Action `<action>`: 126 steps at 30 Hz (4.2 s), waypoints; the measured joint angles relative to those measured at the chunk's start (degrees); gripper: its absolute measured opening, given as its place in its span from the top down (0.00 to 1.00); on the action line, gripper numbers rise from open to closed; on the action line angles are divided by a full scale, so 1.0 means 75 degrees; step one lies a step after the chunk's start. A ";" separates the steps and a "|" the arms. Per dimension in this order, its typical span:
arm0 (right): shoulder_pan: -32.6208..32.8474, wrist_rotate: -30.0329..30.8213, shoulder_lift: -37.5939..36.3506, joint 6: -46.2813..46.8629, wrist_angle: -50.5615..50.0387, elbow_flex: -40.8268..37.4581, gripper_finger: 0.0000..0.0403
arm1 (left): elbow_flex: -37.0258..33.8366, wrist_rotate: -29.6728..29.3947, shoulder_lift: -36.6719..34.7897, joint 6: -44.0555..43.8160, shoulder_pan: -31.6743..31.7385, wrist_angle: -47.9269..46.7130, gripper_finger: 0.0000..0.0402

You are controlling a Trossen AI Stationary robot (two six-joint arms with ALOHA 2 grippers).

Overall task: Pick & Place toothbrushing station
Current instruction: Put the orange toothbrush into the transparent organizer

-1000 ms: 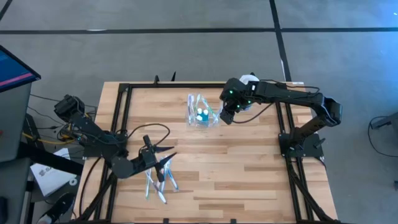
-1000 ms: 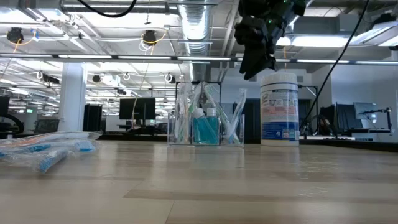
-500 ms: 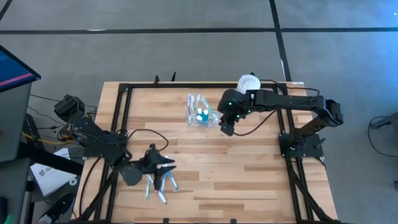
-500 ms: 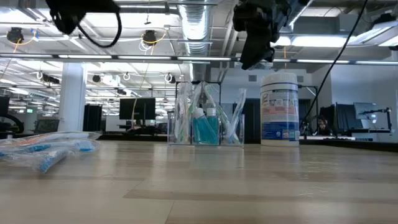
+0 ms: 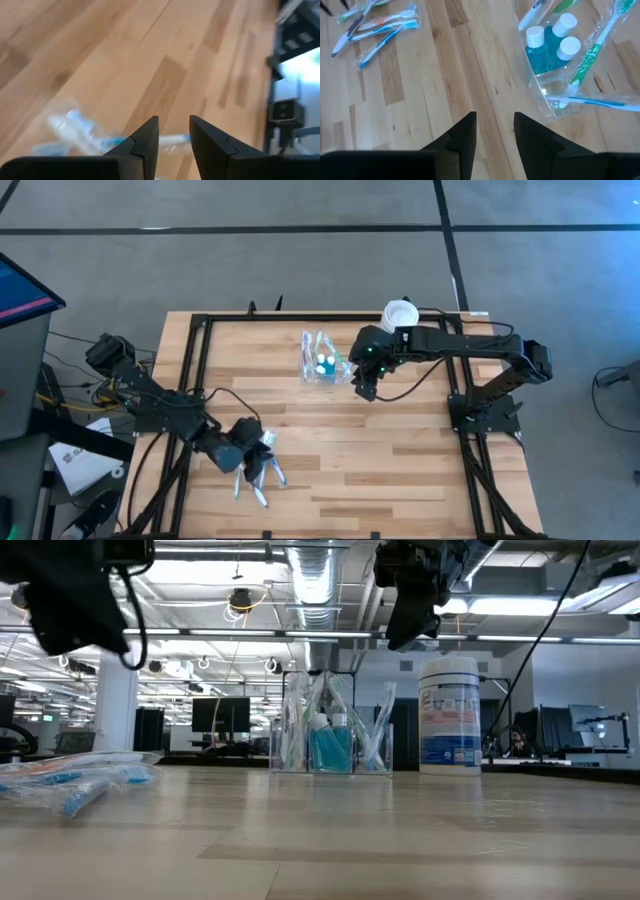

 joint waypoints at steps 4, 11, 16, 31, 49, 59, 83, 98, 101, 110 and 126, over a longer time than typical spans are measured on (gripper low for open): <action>0.0000 0.0000 0.0000 0.0000 0.0003 0.0000 0.70 | 0.0000 0.0309 0.0000 -0.0874 0.0003 -0.0677 0.74; 0.0000 0.0000 0.0000 0.0000 0.0023 0.0000 0.70 | -0.0326 0.0927 0.0003 -0.1520 0.0003 -0.0741 0.74; 0.0000 0.0000 0.0000 0.0000 0.0026 0.0000 0.70 | -0.0726 0.1089 0.0003 -0.1749 0.0003 -0.0657 0.74; 0.0000 0.0000 0.0003 -0.0020 0.0060 0.0000 0.70 | -0.1649 0.1098 0.0070 -0.1967 0.0067 0.0625 0.74; 0.0000 0.0000 0.0006 -0.0058 0.0144 0.0000 0.70 | -0.1871 0.1095 0.1184 -0.1929 0.0076 0.1878 0.75; 0.0000 0.0000 0.0006 -0.0079 0.0146 0.0000 0.70 | -0.1886 0.1170 0.0698 -0.1890 0.0076 0.1901 0.97; 0.0209 -0.0018 0.0006 -0.0058 0.1244 -0.0003 0.70 | -0.1886 -0.2253 -0.1314 0.1072 0.0076 0.2308 0.97; 0.1093 -0.0030 0.0006 -0.0259 0.3255 -0.0003 0.70 | -0.1883 -0.3469 -0.1805 0.5108 0.0196 0.5157 0.97; 0.1265 -0.0029 0.0006 -0.0283 0.3707 -0.0003 0.70 | -0.1883 -0.3477 -0.1677 0.5542 0.0357 0.5618 0.97; 0.1601 -0.0029 0.0006 -0.0623 0.4457 -0.0003 0.70 | -0.1883 -0.2751 -0.1035 0.6757 0.1007 0.7427 0.97; 0.1693 -0.0029 0.0012 -0.0685 0.4866 -0.0003 0.70 | -0.1848 -0.1132 -0.0161 0.7517 0.2067 0.9602 0.97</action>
